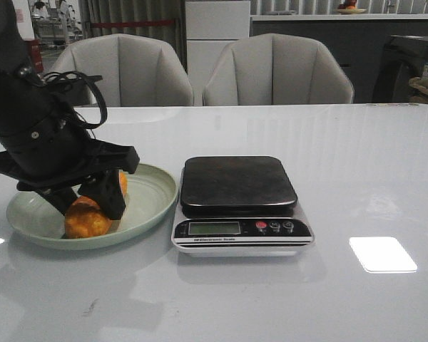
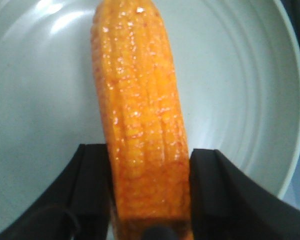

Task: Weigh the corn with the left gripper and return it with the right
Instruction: 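Lower the left gripper onto the corn cob on the plate and grasp it, then lift the corn with the left gripper and carry it over the scale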

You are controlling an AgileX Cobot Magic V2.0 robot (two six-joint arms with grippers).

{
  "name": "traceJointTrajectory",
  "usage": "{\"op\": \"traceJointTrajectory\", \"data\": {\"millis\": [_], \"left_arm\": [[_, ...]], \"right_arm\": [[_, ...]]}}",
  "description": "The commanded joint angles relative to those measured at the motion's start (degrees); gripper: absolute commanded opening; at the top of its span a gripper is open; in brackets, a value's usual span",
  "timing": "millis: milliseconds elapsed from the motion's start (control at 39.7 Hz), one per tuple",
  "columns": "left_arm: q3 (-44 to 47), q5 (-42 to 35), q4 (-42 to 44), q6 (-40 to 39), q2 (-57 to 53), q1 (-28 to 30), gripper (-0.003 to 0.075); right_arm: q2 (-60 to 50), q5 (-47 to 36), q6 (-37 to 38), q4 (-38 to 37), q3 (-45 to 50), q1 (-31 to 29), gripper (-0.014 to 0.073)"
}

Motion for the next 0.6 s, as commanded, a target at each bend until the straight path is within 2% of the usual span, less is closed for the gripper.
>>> {"op": "traceJointTrajectory", "data": {"millis": [0, 50, 277, 428, 579], "left_arm": [[-2.5, -1.4, -0.8, -0.4, -1.9, -0.3, 0.0153], [-3.6, -0.7, -0.8, -0.4, -1.9, -0.3, 0.0109], [-14.4, 5.4, -0.8, -0.4, -1.9, -2.5, 0.0114], [-19.4, 5.5, -0.9, -0.4, -1.3, -6.7, 0.0114], [-22.5, 4.3, -5.9, -0.4, 1.0, -10.2, 0.0115]], "right_arm": [[-1.2, -4.8, -0.4, -0.6, 0.7, -0.2, 0.0165], [-1.2, -4.8, -0.4, -0.6, 0.7, -0.2, 0.0165], [-1.2, -4.8, -0.4, -0.6, 0.7, -0.2, 0.0165], [-1.2, -4.8, -0.4, -0.6, 0.7, -0.2, 0.0165], [-1.2, -4.8, -0.4, -0.6, 0.7, -0.2, 0.0165]]}}
